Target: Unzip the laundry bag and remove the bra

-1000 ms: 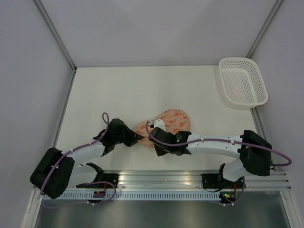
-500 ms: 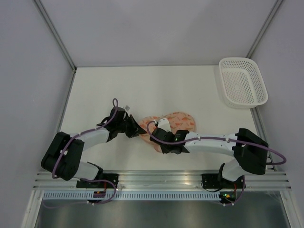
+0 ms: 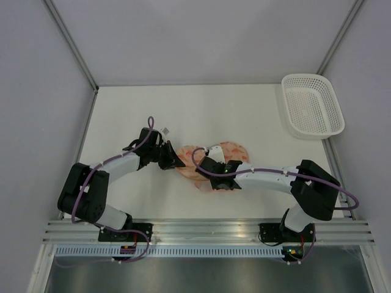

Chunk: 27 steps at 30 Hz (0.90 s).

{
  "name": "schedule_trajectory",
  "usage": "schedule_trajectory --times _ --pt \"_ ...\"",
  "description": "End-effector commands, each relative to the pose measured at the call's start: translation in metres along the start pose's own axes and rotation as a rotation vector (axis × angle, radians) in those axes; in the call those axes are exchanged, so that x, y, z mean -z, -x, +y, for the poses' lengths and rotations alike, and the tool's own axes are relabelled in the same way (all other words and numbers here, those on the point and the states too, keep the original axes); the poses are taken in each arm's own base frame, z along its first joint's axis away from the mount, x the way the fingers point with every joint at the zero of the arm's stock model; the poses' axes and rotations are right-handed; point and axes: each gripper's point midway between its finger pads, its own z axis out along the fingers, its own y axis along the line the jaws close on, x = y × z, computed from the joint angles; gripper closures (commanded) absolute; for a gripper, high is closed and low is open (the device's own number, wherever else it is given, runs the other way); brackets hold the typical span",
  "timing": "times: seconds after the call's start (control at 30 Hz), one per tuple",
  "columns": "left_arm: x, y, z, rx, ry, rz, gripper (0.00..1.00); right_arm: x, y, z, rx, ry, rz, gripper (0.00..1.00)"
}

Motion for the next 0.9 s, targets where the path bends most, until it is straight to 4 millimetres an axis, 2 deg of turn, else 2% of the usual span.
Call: schedule_trajectory --times 0.0,0.07,0.1,0.27,0.37,0.47,0.53,0.6,0.63,0.67,0.7,0.73,0.77,0.87 --pt "0.011 0.030 0.014 -0.056 0.085 -0.036 0.98 0.004 0.005 -0.037 -0.002 -0.157 -0.019 1.00" --pt "0.015 0.039 0.019 -0.048 0.121 -0.042 0.98 0.007 0.005 -0.042 -0.006 -0.175 -0.026 1.00" --pt "0.017 0.051 0.016 -0.070 0.133 -0.065 0.98 0.010 0.007 -0.044 -0.013 -0.174 -0.033 1.00" --pt "0.016 0.068 0.024 -0.107 0.202 -0.040 0.98 0.017 0.011 -0.058 -0.026 -0.210 -0.051 1.00" --pt "0.013 0.074 0.041 -0.139 0.263 -0.020 0.98 0.021 0.013 -0.065 -0.028 -0.223 -0.054 1.00" --pt "0.007 0.083 0.061 -0.104 0.319 -0.003 0.98 0.023 0.014 -0.061 -0.022 -0.195 -0.049 1.00" --pt "0.000 0.102 0.055 -0.096 0.303 -0.034 0.95 0.027 0.014 -0.053 -0.016 -0.141 -0.040 1.00" --pt "-0.013 0.116 0.041 -0.073 0.225 -0.044 0.82 0.032 0.013 -0.046 -0.008 -0.092 -0.038 0.99" --pt "-0.020 0.129 0.030 -0.091 0.165 -0.084 0.52 0.033 0.014 -0.043 -0.006 -0.078 -0.042 1.00" --pt "-0.023 0.137 0.021 -0.089 0.129 -0.100 0.35 0.036 0.013 -0.041 0.000 -0.066 -0.043 1.00" --pt "-0.029 0.141 0.019 -0.047 0.115 -0.105 0.25 0.038 0.014 -0.040 0.000 -0.057 -0.045 1.00" --pt "-0.031 0.147 0.016 -0.041 0.108 -0.119 0.17 0.040 0.013 -0.038 0.004 -0.047 -0.041 0.99" --pt "-0.032 0.155 0.011 -0.030 0.095 -0.138 0.16 0.042 0.012 -0.035 0.008 -0.034 -0.042 0.99" --pt "-0.029 0.158 0.013 -0.011 0.115 -0.167 0.13 0.045 0.008 -0.029 0.014 -0.005 -0.036 1.00"
